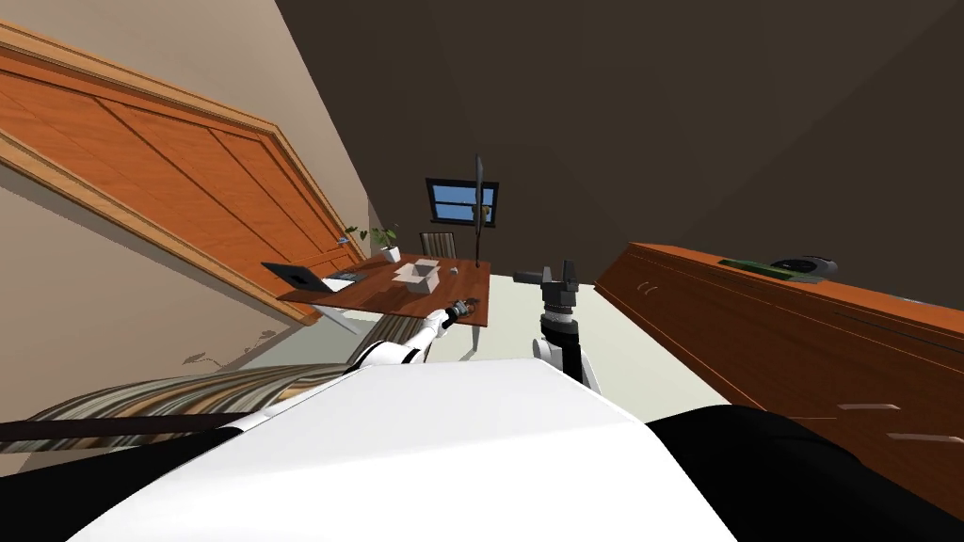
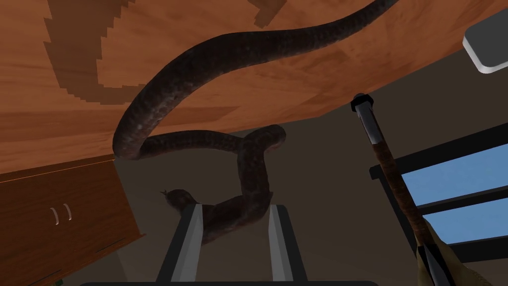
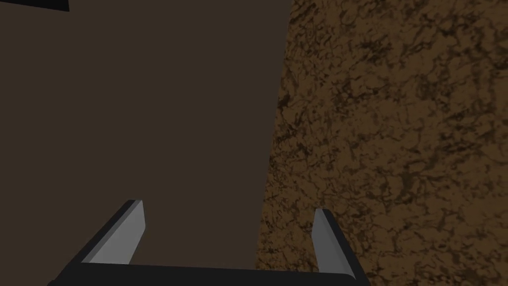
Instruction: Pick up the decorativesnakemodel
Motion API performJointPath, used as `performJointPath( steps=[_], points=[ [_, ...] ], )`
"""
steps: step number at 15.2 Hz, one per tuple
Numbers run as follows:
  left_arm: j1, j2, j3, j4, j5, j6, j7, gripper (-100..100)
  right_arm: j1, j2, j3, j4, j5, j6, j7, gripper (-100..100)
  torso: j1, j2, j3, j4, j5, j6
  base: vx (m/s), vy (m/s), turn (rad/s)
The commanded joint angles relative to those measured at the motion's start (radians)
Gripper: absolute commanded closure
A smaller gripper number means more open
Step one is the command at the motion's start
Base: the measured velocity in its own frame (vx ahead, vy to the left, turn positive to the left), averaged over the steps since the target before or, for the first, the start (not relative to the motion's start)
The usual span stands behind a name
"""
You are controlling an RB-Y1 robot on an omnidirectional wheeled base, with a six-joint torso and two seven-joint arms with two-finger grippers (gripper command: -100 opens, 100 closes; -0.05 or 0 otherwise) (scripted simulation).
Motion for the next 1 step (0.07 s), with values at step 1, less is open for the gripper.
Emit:
performJointPath(
  steps=[1],
  points=[
    [0.0,0.0,0.0,0.0,0.0,0.0,0.0,100,0.0,0.0,0.0,0.0,0.0,0.0,0.0,0,0.0,0.0,0.0,0.0,0.0,0.0,-0.008,0.015,-0.007]
  ],
)
